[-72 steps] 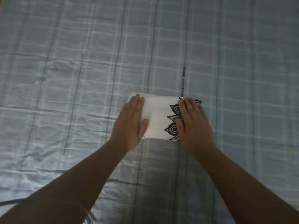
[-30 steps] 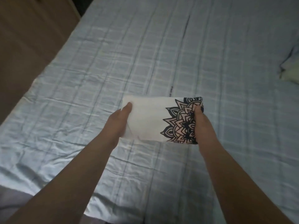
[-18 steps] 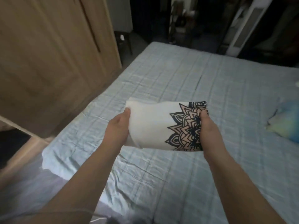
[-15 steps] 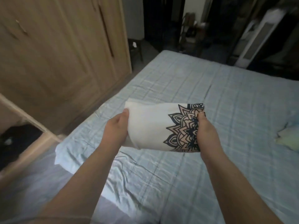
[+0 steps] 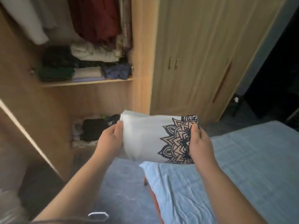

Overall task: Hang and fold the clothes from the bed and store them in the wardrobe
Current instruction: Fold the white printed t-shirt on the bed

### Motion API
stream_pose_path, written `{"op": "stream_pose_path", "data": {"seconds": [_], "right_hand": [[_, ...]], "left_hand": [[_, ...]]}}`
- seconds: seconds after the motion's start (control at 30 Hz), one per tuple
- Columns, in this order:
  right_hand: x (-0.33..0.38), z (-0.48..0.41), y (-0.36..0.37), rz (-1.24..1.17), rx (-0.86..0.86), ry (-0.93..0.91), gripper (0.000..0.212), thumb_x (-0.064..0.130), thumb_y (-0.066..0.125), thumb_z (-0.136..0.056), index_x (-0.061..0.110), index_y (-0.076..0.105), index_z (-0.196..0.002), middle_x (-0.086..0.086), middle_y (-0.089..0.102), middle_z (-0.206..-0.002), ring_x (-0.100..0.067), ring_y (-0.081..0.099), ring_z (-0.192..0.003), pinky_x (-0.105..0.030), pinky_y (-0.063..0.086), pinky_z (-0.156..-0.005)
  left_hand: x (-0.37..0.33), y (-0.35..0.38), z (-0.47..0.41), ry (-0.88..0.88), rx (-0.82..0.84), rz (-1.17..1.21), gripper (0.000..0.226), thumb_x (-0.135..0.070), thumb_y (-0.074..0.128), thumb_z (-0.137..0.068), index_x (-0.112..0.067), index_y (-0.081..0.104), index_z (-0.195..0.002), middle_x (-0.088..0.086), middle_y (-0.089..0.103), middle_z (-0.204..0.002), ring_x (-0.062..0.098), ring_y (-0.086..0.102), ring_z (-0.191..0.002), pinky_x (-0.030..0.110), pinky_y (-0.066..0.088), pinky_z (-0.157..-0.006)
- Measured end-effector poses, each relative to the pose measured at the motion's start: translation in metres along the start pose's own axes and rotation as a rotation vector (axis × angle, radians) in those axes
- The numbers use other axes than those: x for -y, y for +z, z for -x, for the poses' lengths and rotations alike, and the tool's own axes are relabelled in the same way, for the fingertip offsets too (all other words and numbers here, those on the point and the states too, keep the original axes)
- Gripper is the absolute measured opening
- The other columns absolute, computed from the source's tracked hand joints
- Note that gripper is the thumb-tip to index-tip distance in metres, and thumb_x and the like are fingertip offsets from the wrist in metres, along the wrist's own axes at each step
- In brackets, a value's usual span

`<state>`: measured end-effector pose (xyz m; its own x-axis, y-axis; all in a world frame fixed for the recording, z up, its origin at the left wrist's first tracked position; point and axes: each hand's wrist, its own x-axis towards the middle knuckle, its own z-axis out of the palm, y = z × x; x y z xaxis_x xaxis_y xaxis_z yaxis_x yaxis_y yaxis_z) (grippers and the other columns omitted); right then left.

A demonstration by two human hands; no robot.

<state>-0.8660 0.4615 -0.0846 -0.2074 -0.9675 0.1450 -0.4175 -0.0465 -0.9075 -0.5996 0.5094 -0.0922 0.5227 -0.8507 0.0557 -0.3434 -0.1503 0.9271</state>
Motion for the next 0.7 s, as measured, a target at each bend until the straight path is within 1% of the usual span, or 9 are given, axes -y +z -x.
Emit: {"op": "stream_pose_path", "data": {"seconds": [0.1, 0.2, 0.27, 0.33, 0.4, 0.47, 0.57, 0.63, 0.7], "right_hand": [[0.039, -0.011, 0.078, 0.005, 0.101, -0.078, 0.039, 0.055, 0.031, -0.101, 0.033, 0.062, -0.105, 0.016, 0.057, -0.086, -0.014, 0.052, -0.084, -0.029, 0.036, -0.076], [0.068, -0.021, 0.141, 0.023, 0.19, -0.112, 0.044, 0.056, 0.03, -0.101, 0.03, 0.064, -0.11, 0.009, 0.059, -0.092, -0.017, 0.053, -0.086, -0.032, 0.039, -0.076], [0.081, -0.029, 0.177, 0.007, 0.236, -0.12, 0.04, 0.058, 0.03, -0.1, 0.033, 0.061, -0.103, 0.017, 0.059, -0.085, -0.011, 0.055, -0.077, -0.027, 0.041, -0.067], [0.091, -0.039, 0.209, -0.008, 0.277, -0.133, 0.033, 0.058, 0.031, -0.101, 0.037, 0.057, -0.099, 0.023, 0.056, -0.08, 0.004, 0.051, -0.072, -0.019, 0.036, -0.06], [0.1, -0.051, 0.237, -0.011, 0.313, -0.14, 0.033, 0.058, 0.031, -0.1, 0.037, 0.056, -0.098, 0.025, 0.055, -0.079, 0.007, 0.049, -0.072, -0.016, 0.035, -0.059], [0.103, -0.068, 0.265, -0.027, 0.333, -0.138, 0.035, 0.058, 0.031, -0.1, 0.035, 0.058, -0.098, 0.022, 0.058, -0.082, -0.002, 0.055, -0.074, -0.021, 0.04, -0.062], [0.103, -0.105, 0.305, -0.039, 0.371, -0.129, 0.035, 0.054, 0.032, -0.102, 0.033, 0.059, -0.099, 0.01, 0.063, -0.089, -0.015, 0.058, -0.081, -0.03, 0.043, -0.073], [0.104, -0.136, 0.331, -0.044, 0.393, -0.126, 0.036, 0.054, 0.03, -0.102, 0.032, 0.059, -0.098, 0.011, 0.063, -0.088, -0.011, 0.058, -0.078, -0.028, 0.043, -0.068], [0.109, -0.173, 0.355, -0.05, 0.407, -0.121, 0.036, 0.056, 0.029, -0.101, 0.034, 0.058, -0.098, 0.018, 0.06, -0.084, 0.001, 0.054, -0.074, -0.021, 0.04, -0.06]], "left_hand": [[0.028, -0.06, -0.036, -0.062, -0.179, -0.021, 0.055, -0.054, 0.036, -0.098, -0.01, 0.053, -0.068, -0.007, 0.053, -0.056, 0.009, 0.047, -0.056, 0.025, 0.04, -0.06], [0.05, -0.105, -0.061, -0.102, -0.288, -0.02, 0.055, -0.052, 0.037, -0.099, -0.007, 0.057, -0.075, 0.0, 0.059, -0.063, 0.01, 0.049, -0.06, 0.021, 0.04, -0.062], [0.061, -0.127, -0.075, -0.116, -0.331, -0.001, 0.057, -0.055, 0.037, -0.097, -0.006, 0.058, -0.076, 0.002, 0.061, -0.066, 0.012, 0.049, -0.061, 0.026, 0.042, -0.062], [0.068, -0.144, -0.092, -0.131, -0.361, 0.007, 0.058, -0.057, 0.036, -0.096, -0.007, 0.057, -0.076, 0.001, 0.06, -0.066, 0.013, 0.05, -0.061, 0.029, 0.042, -0.061], [0.072, -0.155, -0.112, -0.148, -0.379, -0.013, 0.058, -0.057, 0.035, -0.096, -0.007, 0.057, -0.077, -0.001, 0.059, -0.067, 0.011, 0.048, -0.06, 0.027, 0.042, -0.06], [0.078, -0.159, -0.136, -0.164, -0.392, -0.024, 0.057, -0.057, 0.035, -0.097, -0.008, 0.058, -0.078, -0.004, 0.057, -0.067, 0.011, 0.048, -0.061, 0.026, 0.042, -0.06], [0.086, -0.155, -0.179, -0.168, -0.402, -0.011, 0.057, -0.057, 0.035, -0.096, -0.008, 0.056, -0.076, -0.004, 0.054, -0.07, 0.013, 0.047, -0.065, 0.029, 0.039, -0.059], [0.088, -0.147, -0.215, -0.164, -0.412, -0.029, 0.057, -0.056, 0.035, -0.096, -0.006, 0.054, -0.077, -0.003, 0.053, -0.072, 0.013, 0.045, -0.066, 0.031, 0.036, -0.059], [0.087, -0.139, -0.256, -0.156, -0.422, -0.041, 0.059, -0.054, 0.035, -0.098, -0.002, 0.055, -0.08, -0.001, 0.053, -0.071, 0.013, 0.045, -0.066, 0.032, 0.036, -0.059]]}}
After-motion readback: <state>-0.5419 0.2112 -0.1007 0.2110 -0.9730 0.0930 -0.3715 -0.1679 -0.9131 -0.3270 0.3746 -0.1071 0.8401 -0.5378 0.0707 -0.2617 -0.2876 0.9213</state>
